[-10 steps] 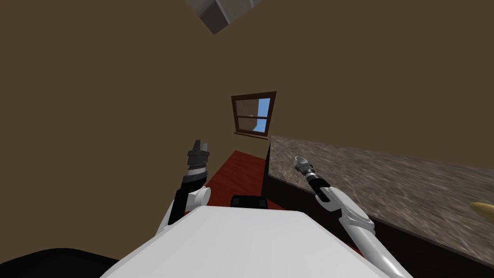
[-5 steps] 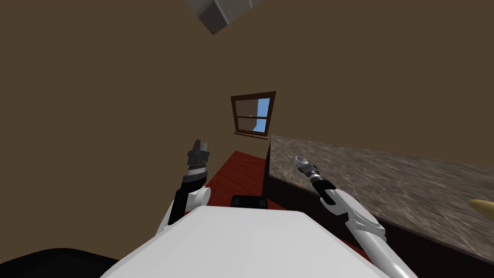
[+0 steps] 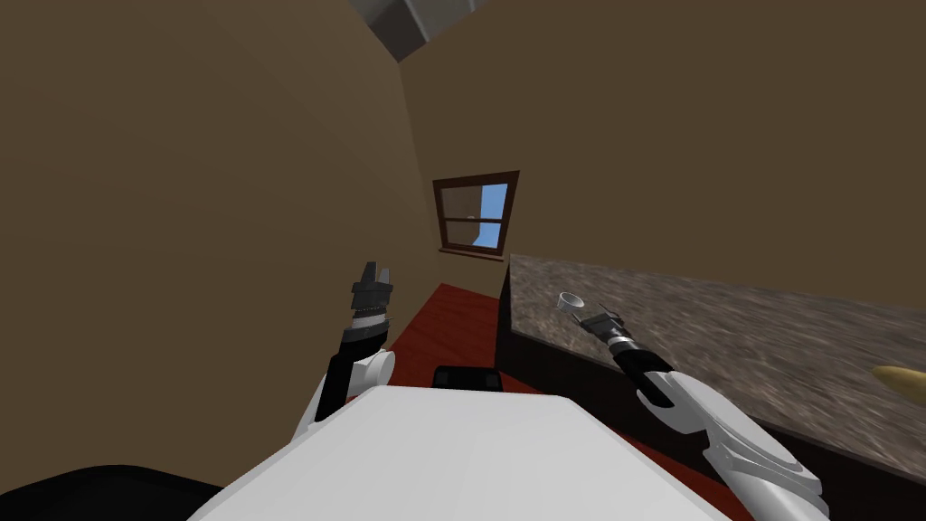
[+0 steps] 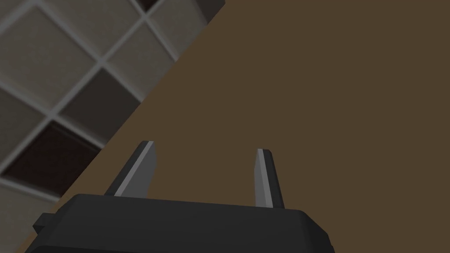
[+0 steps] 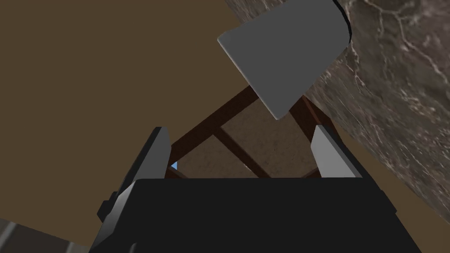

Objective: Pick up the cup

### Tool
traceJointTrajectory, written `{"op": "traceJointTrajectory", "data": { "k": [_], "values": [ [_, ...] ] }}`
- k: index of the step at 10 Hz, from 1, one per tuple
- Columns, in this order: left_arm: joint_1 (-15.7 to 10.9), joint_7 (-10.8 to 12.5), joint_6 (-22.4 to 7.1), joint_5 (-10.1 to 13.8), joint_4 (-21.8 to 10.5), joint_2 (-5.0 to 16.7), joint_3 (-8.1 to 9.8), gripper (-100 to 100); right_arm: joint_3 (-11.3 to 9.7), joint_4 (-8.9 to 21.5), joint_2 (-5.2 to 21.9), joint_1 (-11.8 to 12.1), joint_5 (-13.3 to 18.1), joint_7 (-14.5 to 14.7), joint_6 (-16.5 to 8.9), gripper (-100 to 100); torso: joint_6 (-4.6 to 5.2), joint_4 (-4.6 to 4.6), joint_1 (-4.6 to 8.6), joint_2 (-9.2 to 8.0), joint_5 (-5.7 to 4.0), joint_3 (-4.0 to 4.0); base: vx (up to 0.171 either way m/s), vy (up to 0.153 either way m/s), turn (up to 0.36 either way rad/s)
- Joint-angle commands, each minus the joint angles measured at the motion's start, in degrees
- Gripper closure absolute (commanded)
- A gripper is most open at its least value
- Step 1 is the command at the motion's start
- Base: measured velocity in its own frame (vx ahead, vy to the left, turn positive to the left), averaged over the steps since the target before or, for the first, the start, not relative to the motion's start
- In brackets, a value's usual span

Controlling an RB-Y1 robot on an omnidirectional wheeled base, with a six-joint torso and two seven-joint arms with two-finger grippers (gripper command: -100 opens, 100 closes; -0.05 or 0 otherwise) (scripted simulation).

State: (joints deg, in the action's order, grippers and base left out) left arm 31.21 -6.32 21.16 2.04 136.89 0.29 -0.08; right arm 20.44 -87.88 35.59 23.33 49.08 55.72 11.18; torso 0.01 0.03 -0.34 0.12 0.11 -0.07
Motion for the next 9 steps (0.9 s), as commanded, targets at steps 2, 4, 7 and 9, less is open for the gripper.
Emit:
{"op": "traceJointTrajectory", "data": {
  "k": [2, 4, 7, 9],
  "values": [
    [0.00, 0.00, 0.00, 0.00, 0.00, 0.00, 0.00, 0, 4.22, 0.41, 2.35, 3.75, 0.64, 3.36, 1.74, -100, 0.00, 0.00, -0.04, -0.01, 0.01, 0.00, 0.036, 0.111, -0.043],
    [0.00, 0.00, 0.00, 0.00, 0.00, 0.00, 0.00, 0, 7.37, 0.37, 4.80, 7.20, 1.18, 5.57, 2.89, -100, -0.01, 0.03, -0.04, 0.15, 0.02, -0.08, 0.067, 0.099, -0.033],
    [0.00, 0.00, 0.00, 0.00, 0.00, 0.00, 0.00, 0, 10.50, 0.47, 7.47, 10.84, 1.82, 7.75, 4.42, -100, -0.02, 0.01, 0.13, 0.06, -0.04, -0.03, 0.030, 0.069, -0.018],
    [0.00, 0.00, 0.00, 0.00, 0.00, 0.00, 0.00, 0, 13.38, 0.74, 10.28, 14.41, 2.54, 9.80, 6.33, -100, -0.02, 0.03, 0.00, 0.14, 0.00, -0.07, 0.066, 0.093, -0.019]
  ]
}}
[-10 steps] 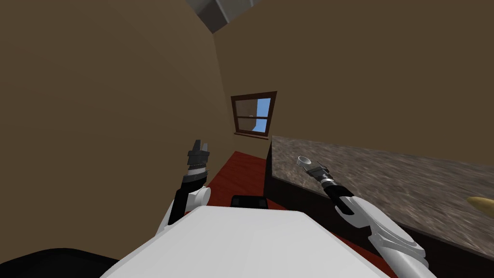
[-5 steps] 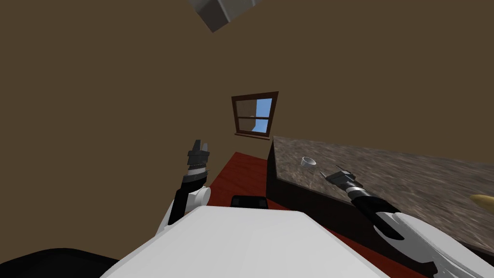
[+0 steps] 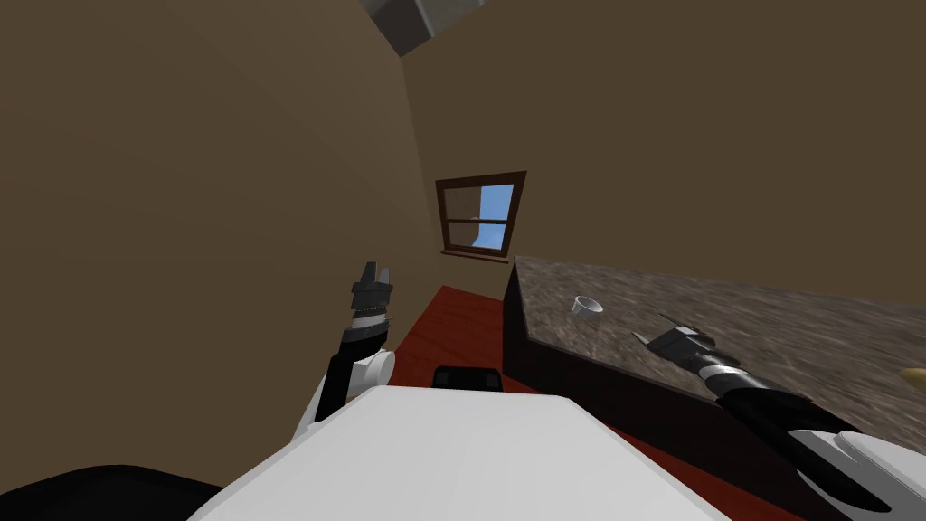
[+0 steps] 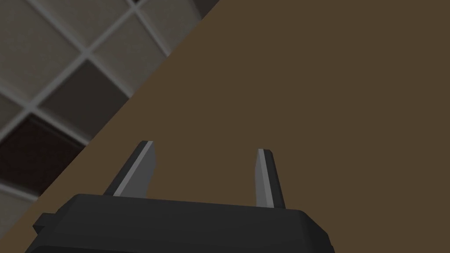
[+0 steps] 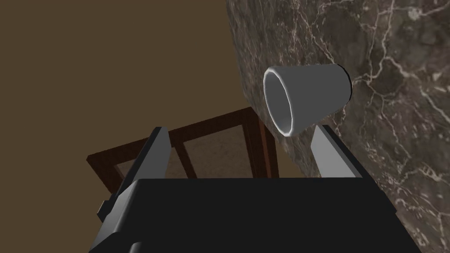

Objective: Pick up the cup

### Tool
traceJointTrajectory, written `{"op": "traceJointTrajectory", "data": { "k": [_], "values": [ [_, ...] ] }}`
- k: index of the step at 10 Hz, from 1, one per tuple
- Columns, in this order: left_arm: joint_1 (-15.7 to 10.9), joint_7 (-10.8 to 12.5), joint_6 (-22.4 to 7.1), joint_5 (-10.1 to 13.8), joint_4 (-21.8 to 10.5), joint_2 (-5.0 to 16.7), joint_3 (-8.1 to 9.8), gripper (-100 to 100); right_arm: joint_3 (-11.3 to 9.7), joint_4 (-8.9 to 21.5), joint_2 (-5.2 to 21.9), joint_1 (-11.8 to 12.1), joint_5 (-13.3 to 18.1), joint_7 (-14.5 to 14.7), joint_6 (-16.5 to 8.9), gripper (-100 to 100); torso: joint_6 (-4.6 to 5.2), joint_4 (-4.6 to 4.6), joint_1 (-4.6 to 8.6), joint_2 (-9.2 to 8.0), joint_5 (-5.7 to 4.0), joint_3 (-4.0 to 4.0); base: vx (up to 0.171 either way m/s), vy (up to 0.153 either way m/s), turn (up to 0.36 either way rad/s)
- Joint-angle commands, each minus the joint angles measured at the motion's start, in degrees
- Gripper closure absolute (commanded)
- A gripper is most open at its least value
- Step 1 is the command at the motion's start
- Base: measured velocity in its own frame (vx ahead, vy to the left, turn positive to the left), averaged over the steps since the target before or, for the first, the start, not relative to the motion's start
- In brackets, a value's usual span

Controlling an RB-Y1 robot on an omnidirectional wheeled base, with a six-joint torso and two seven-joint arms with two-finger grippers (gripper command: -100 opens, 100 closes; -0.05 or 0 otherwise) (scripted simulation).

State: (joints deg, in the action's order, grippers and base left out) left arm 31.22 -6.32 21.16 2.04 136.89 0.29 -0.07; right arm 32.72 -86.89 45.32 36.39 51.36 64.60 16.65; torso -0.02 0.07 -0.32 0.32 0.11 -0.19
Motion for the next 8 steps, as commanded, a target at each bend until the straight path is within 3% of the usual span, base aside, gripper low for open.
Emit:
{"op": "traceJointTrajectory", "data": {
  "k": [1, 7, 8],
  "values": [
    [0.00, 0.00, 0.00, 0.00, 0.00, 0.00, 0.00, 0, 1.19, -0.25, 0.55, 1.68, 0.26, 0.92, 0.86, -100, 0.00, 0.00, 0.00, 0.00, 0.00, 0.00, 0.052, 0.045, -0.004],
    [0.00, 0.00, 0.00, 0.00, 0.00, 0.00, 0.00, 0, 7.96, 1.92, 9.28, 13.10, 2.77, 5.42, 8.88, -100, -0.03, 0.02, 0.19, 0.07, -0.06, -0.04, 0.070, 0.042, 0.030],
    [0.00, 0.00, 0.00, 0.00, 0.00, 0.01, 0.00, 0, 7.96, 1.92, 9.28, 13.12, 2.77, 5.42, 9.08, -100, -0.04, 0.03, 0.22, 0.09, -0.06, -0.06, 0.059, 0.013, 0.015]
  ]
}}
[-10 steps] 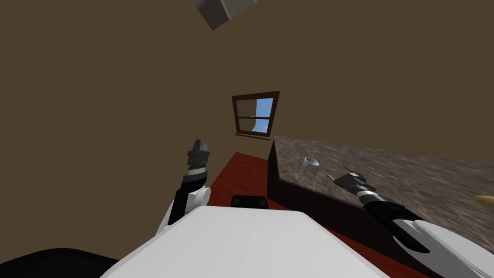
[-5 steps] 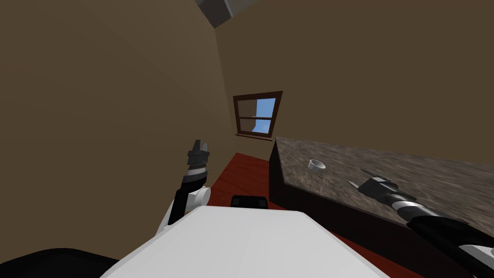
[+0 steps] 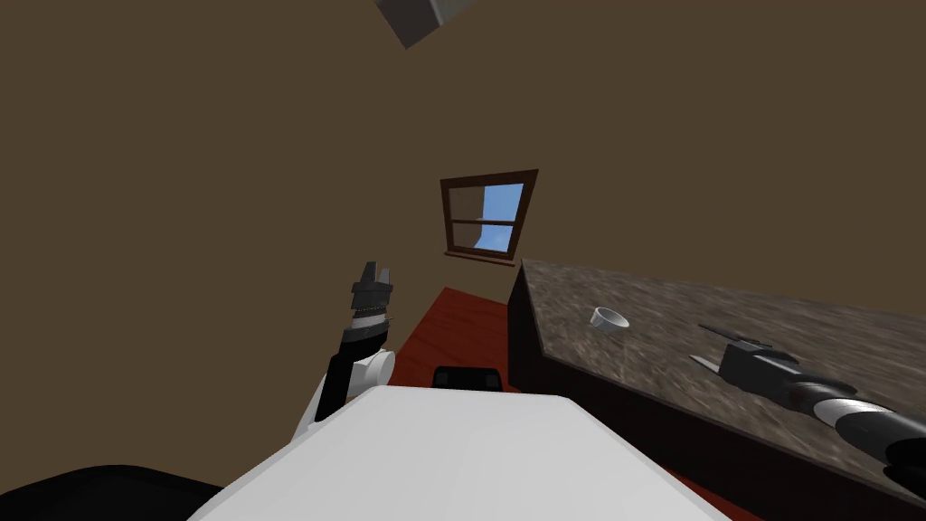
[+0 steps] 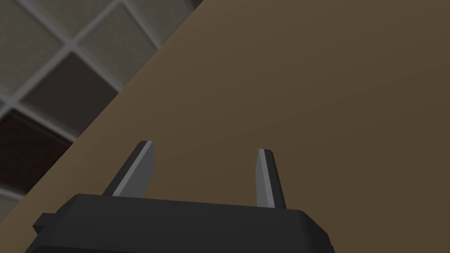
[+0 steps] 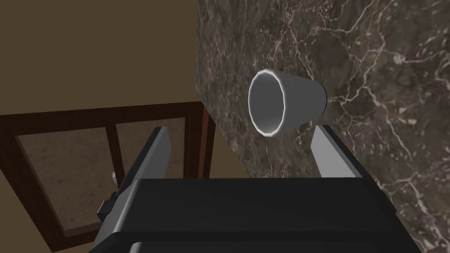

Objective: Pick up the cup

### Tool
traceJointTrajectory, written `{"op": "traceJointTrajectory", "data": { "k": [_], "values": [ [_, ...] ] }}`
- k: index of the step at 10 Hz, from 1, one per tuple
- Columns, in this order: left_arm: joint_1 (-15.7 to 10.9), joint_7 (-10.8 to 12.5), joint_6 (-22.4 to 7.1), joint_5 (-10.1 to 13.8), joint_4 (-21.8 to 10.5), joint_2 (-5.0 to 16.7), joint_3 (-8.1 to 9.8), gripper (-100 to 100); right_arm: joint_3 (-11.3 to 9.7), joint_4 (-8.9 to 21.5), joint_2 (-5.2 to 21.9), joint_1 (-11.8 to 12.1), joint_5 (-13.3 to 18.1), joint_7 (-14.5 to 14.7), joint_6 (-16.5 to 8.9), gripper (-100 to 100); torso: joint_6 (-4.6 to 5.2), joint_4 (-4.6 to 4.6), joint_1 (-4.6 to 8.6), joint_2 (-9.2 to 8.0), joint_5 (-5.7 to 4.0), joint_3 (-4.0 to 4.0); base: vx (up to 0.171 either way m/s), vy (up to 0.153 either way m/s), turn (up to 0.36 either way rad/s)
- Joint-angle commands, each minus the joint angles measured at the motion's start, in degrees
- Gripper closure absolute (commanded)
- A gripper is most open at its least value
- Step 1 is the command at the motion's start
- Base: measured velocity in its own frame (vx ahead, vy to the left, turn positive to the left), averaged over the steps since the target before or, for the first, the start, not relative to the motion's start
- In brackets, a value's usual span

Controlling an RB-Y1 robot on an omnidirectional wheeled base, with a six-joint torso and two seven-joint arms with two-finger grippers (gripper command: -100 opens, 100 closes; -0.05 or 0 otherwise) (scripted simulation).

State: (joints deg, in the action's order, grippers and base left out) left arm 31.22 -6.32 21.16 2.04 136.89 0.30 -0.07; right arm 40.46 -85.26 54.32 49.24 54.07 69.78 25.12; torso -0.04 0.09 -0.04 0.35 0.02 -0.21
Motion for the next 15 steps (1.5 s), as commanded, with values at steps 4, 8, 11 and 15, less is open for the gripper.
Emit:
{"op": "traceJointTrajectory", "data": {
  "k": [4, 8, 11, 15],
  "values": [
    [0.00, 0.00, 0.00, 0.00, 0.00, 0.00, 0.00, 0, 2.23, 2.17, 4.71, 5.73, 1.50, 1.35, 6.16, -100, -0.03, 0.02, 0.09, 0.08, -0.02, -0.04, 0.071, 0.000, 0.064],
    [0.00, 0.00, 0.00, 0.00, 0.00, 0.00, 0.00, 0, 3.34, 4.30, 8.94, 10.79, 2.98, 1.83, 12.16, -100, -0.01, 0.00, 0.15, -0.01, -0.05, 0.01, 0.059, -0.019, 0.069],
    [0.00, 0.00, 0.00, 0.00, 0.00, 0.00, 0.00, 0, 3.50, 5.74, 11.47, 13.84, 3.98, 1.88, 16.14, -100, -0.05, 0.03, 0.19, 0.13, -0.05, -0.08, 0.082, -0.030, 0.098],
    [0.00, 0.00, 0.00, 0.00, 0.00, 0.00, 0.00, 0, 2.79, 7.72, 14.62, 17.79, 5.42, 1.66, 21.67, -100, -0.01, -0.02, 0.16, -0.08, -0.05, 0.05, 0.051, -0.034, 0.069]
  ]
}}
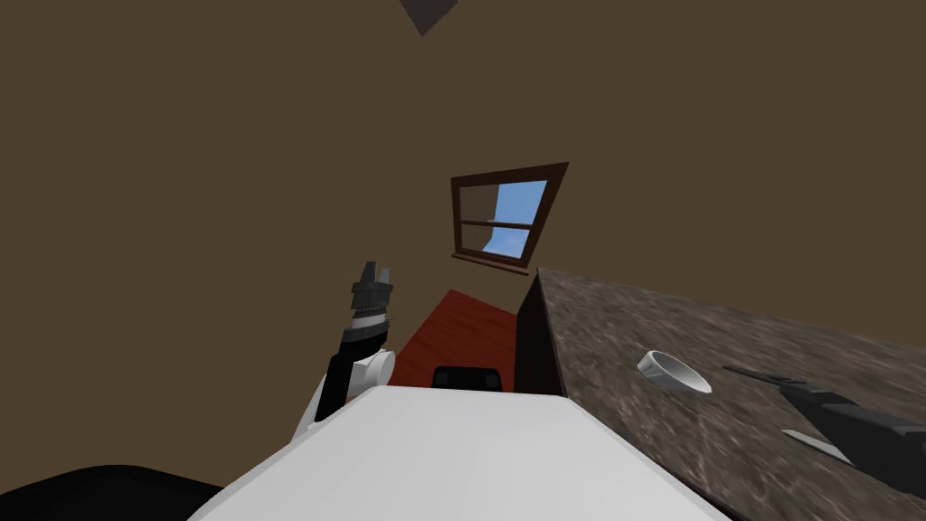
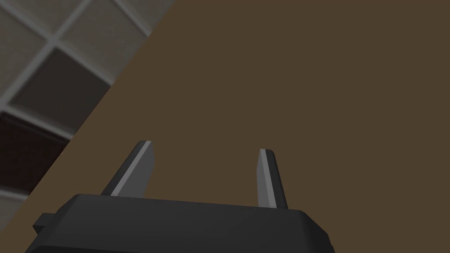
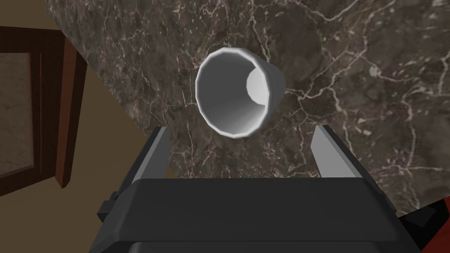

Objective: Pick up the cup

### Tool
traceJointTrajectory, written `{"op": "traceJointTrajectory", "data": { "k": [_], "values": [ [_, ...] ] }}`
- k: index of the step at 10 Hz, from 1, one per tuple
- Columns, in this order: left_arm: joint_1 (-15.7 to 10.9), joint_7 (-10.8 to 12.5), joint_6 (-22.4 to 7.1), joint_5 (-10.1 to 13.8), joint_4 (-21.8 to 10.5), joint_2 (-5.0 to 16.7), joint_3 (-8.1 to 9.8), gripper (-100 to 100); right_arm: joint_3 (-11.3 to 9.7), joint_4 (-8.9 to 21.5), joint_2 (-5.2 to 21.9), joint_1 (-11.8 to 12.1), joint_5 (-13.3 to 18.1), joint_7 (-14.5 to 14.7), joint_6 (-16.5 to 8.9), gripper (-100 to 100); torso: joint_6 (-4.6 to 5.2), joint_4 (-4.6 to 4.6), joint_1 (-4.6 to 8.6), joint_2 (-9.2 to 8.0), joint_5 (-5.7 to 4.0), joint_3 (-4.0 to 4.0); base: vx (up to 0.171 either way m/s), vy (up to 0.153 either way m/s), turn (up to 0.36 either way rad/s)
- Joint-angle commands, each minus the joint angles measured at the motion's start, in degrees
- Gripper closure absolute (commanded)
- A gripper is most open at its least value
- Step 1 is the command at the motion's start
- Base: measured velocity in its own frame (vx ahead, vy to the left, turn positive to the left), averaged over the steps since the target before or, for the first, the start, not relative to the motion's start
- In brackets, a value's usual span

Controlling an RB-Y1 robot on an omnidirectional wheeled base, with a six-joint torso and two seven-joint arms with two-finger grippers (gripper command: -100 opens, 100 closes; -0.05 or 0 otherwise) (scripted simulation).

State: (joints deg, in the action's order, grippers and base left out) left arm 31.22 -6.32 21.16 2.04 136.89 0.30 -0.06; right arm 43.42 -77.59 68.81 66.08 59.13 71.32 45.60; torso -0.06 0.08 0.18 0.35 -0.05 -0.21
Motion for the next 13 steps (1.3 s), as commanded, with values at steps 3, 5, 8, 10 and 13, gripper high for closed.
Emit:
{"op": "traceJointTrajectory", "data": {
  "k": [3, 5, 8, 10, 13],
  "values": [
    [0.00, 0.00, 0.00, 0.00, 0.00, 0.00, 0.00, 0, -1.96, 1.48, 2.27, 3.96, 1.67, -0.24, 5.91, -100, 0.00, 0.03, 0.13, 0.11, -0.04, -0.07, 0.087, -0.077, 0.123],
    [0.00, 0.00, 0.00, 0.00, 0.00, 0.00, 0.01, 0, -3.66, 2.00, 3.08, 5.38, 2.43, -0.46, 8.24, -100, 0.02, 0.01, 0.17, 0.04, -0.05, -0.03, 0.068, -0.087, 0.088],
    [0.00, 0.00, 0.00, 0.00, 0.00, 0.00, 0.00, 0, -6.79, 2.03, 3.35, 6.63, 3.43, -0.66, 10.41, -100, 0.00, 0.03, 0.14, 0.13, -0.06, -0.07, 0.083, -0.072, 0.094],
    [0.00, 0.00, 0.00, 0.00, 0.00, 0.00, 0.00, 0, -7.04, 2.08, 3.15, 6.18, 3.45, -0.41, 9.97, 0, 0.04, -0.01, -0.06, -0.08, 0.00, 0.04, 0.015, -0.017, 0.005],
    [0.00, 0.00, 0.00, 0.00, 0.00, 0.00, 0.00, 0, -10.48, 2.31, 1.01, 3.99, 4.42, 0.14, 7.56, -100, 0.05, -0.06, -0.15, -0.23, 0.02, 0.13, 0.004, -0.013, 0.064]
  ]
}}
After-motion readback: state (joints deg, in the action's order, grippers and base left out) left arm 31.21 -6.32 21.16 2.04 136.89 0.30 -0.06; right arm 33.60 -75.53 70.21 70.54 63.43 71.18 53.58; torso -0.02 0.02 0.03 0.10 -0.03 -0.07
